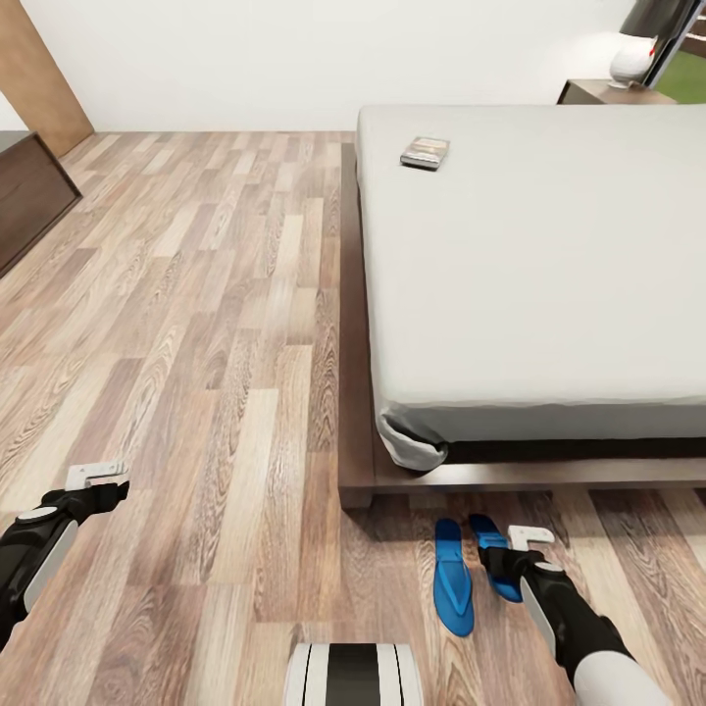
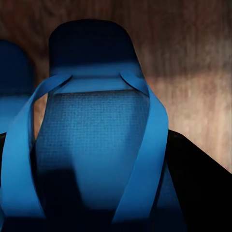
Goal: In the bedroom, move the book from the bed onto either nightstand, and place the two sandals side by side next to the bed.
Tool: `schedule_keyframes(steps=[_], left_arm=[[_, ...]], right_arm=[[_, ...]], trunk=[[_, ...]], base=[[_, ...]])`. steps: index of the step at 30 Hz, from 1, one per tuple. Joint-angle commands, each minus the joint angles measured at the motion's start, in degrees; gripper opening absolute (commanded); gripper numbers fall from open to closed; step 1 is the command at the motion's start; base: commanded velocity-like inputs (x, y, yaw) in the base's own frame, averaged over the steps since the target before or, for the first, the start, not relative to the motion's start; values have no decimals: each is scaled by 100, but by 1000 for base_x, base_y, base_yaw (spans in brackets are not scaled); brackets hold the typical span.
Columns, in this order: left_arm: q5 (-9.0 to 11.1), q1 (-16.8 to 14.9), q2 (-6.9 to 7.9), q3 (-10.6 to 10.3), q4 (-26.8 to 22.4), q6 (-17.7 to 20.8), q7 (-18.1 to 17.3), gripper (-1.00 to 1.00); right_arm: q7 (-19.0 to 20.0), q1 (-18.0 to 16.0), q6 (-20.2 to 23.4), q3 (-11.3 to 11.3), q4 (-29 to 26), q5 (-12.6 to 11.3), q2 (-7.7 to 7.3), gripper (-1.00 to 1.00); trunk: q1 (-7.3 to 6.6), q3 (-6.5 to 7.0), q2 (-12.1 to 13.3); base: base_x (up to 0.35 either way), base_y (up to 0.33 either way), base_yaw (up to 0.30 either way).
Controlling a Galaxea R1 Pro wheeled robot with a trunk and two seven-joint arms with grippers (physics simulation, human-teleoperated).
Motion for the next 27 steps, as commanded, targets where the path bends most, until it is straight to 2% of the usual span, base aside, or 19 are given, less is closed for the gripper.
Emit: schedule_keyframes(steps=[1, 6, 10, 27], left_arm=[[59, -6, -1, -11, -3, 25, 35, 100], [59, -6, -2, -11, -3, 25, 35, 100], [59, -6, -2, -11, -3, 25, 35, 100], [59, -5, -2, -11, -3, 25, 35, 100]], right_arm=[[-4, -6, 32, 8, 49, -42, 9, -100], [-4, -44, 31, 8, 75, -39, 9, -100], [-4, -55, 31, 8, 80, -35, 9, -100], [-4, -61, 31, 8, 82, -32, 9, -100]], trunk=[[3, -3, 0], [3, -3, 0], [13, -92, -5], [13, -92, -5]], base=[[0, 0, 0], [0, 0, 0], [0, 0, 0], [0, 0, 0]])
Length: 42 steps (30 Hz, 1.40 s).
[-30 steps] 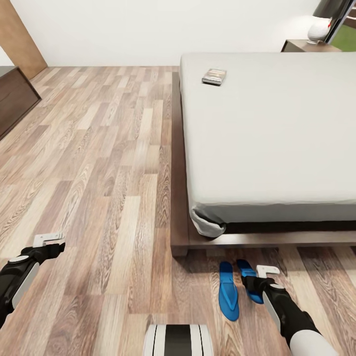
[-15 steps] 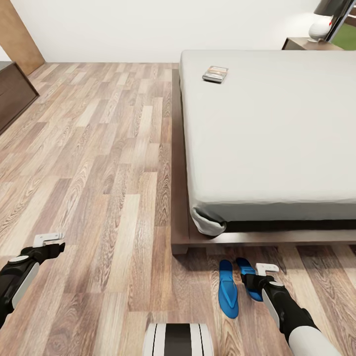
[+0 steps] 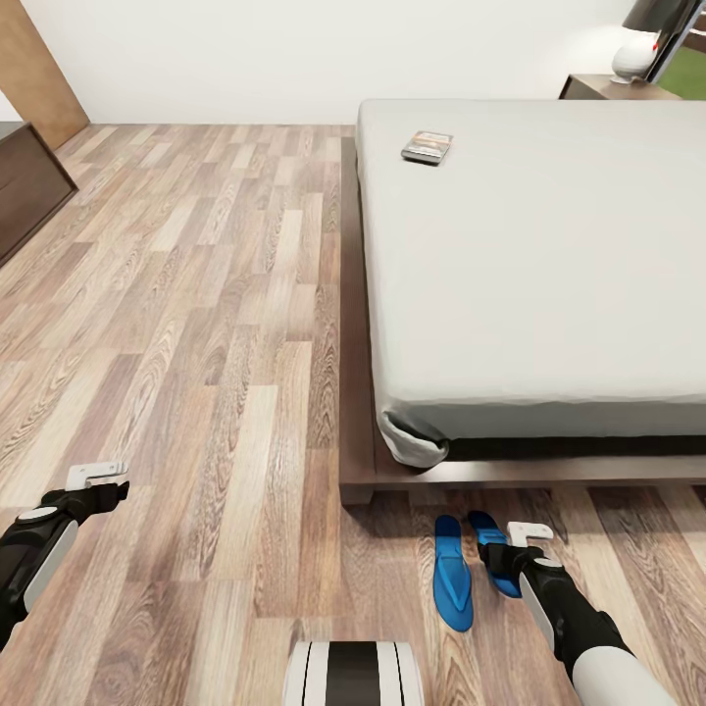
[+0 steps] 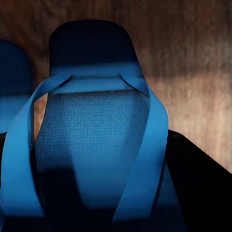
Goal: In the bedroom, move the book from the bed onto either nightstand, and place the two sandals side by side next to the bed.
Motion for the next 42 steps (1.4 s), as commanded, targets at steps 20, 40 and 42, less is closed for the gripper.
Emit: schedule_keyframes(steps=[20, 40, 42], left_arm=[[14, -8, 51, -4, -1, 27, 34, 100], [-338, -6, 793, 917, 55, 14, 9, 100], [-341, -5, 808, 969, 56, 11, 9, 100]], right_arm=[[-3, 4, 22, 7, 70, -37, 18, -100], [-3, 4, 21, 7, 70, -35, 18, -100], [-3, 4, 21, 7, 70, -36, 18, -100]], trunk=[[3, -3, 0], [3, -3, 0], [3, -3, 0]], base=[[0, 0, 0], [0, 0, 0], [0, 0, 0]])
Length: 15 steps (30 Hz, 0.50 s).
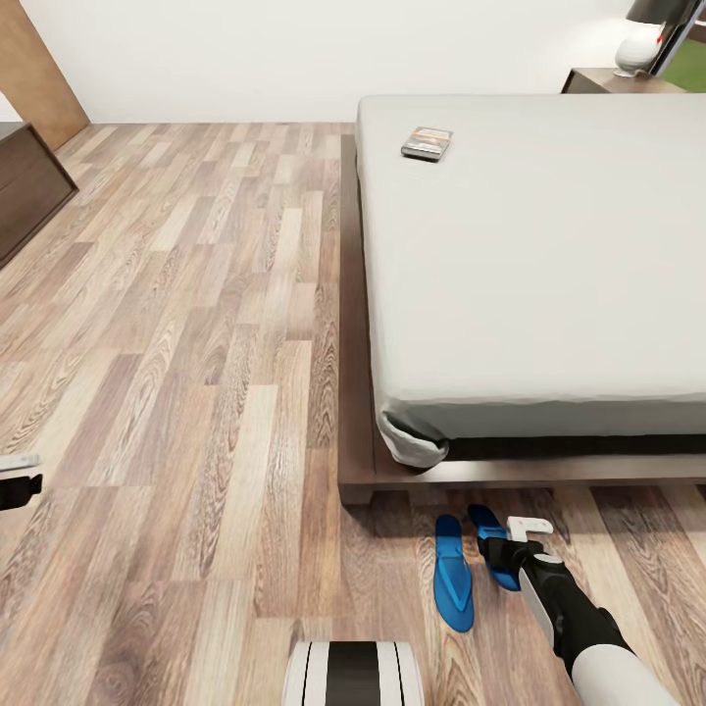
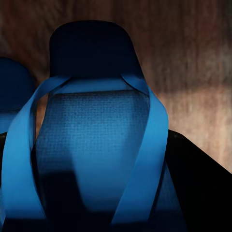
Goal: In the bedroom, move the book from the bed onto either nightstand, and place the two sandals side by side next to the bed.
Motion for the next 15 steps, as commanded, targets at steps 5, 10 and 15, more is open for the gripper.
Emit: schedule_keyframes(steps=[5, 10, 15], left_arm=[[56, -7, 17, 54, -4, 18, 34, 100], [55, -5, 23, 74, -3, 15, 34, 100], [55, -4, 25, 81, -3, 14, 34, 100]], right_arm=[[3, 2, 33, 2, 230, -13, 7, -100], [3, 1, 33, 2, 230, -12, 7, -100], [3, 2, 33, 2, 230, -9, 3, -100]], trunk=[[2, -3, 0], [2, -3, 0], [2, -3, 0]], base=[[0, 0, 0], [0, 0, 0], [0, 0, 0]])
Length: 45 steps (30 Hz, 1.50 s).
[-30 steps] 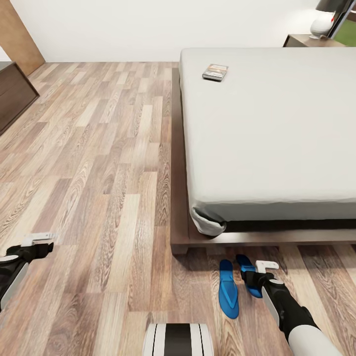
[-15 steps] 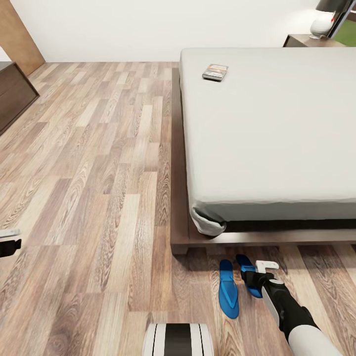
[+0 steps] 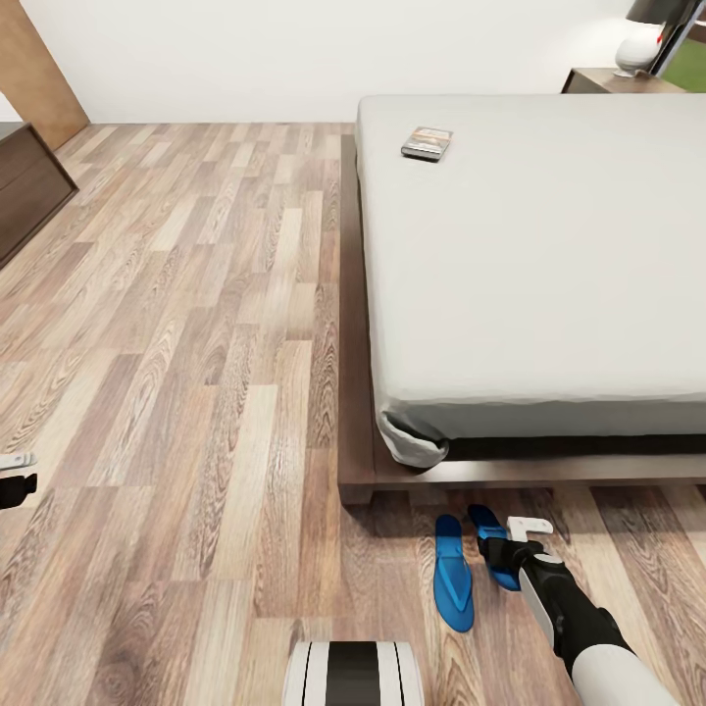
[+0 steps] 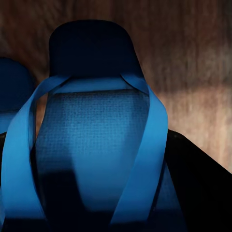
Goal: In the bedroom, move the book from the bed onto either nightstand, and place the two sandals side by side next to the bed.
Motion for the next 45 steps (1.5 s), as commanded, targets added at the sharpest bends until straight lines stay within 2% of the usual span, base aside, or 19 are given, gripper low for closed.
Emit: schedule_keyframes(steps=[1, 11, 12, 45], left_arm=[[59, -6, 0, -9, -5, 27, 34, 100], [58, -5, 0, -6, -5, 26, 34, 100], [58, -5, 0, -6, -7, 26, 34, 100], [53, -5, 0, -6, -13, 18, 37, 100]], right_arm=[[0, 3, 30, -1, 228, -3, 5, -100], [0, 4, 30, -1, 228, -2, 3, -100], [0, 5, 30, -1, 228, -2, 4, 100], [0, 3, 30, -1, 228, -5, 1, 100]], trunk=[[2, -3, 0], [2, -3, 0], [2, -3, 0], [2, -3, 0]], base=[[0, 0, 0], [0, 0, 0], [0, 0, 0], [0, 0, 0]])
